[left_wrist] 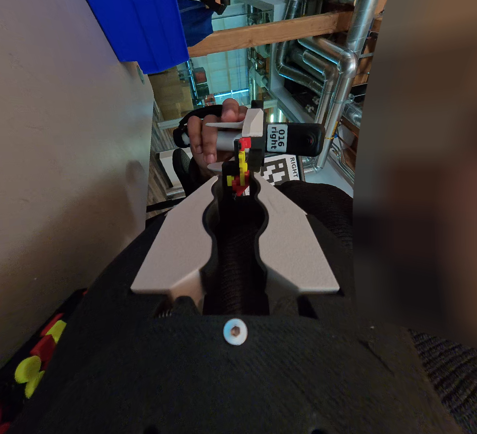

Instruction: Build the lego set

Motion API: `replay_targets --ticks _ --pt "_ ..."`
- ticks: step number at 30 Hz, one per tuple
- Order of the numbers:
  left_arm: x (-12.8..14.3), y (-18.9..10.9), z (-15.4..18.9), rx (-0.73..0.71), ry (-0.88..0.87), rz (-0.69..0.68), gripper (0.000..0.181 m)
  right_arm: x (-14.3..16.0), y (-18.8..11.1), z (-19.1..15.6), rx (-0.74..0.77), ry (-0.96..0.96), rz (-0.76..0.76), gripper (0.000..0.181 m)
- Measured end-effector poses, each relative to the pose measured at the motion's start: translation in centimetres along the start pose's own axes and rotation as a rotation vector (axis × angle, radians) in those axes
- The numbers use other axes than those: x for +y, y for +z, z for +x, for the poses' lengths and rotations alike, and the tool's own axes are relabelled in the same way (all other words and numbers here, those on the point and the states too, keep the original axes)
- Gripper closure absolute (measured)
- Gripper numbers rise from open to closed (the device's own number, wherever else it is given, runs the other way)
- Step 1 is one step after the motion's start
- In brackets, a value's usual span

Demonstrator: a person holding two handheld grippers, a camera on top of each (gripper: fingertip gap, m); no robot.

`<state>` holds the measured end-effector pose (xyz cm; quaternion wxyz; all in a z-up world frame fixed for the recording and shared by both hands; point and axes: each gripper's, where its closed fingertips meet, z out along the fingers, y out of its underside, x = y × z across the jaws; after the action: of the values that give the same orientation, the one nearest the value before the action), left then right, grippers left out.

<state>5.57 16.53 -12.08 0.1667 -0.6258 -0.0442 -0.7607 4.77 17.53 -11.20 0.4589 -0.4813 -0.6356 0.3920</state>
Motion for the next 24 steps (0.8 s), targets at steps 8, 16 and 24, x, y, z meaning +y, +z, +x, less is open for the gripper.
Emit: replay_targets --ticks 8,16,24 --pt "-0.02 -0.02 -0.16 -0.009 0.000 0.002 0.164 0.08 -0.14 0.08 -0.008 0.021 0.002 0.161" --pt "-0.14 -0.12 -0.23 -0.019 0.007 0.006 0.164 0.14 -0.06 0.28 0.000 0.037 0.001 0.162" --pt "-0.55 -0.33 -0.31 -0.033 0.017 0.028 0.164 0.43 -0.06 0.66 0.015 0.053 -0.008 0.150"
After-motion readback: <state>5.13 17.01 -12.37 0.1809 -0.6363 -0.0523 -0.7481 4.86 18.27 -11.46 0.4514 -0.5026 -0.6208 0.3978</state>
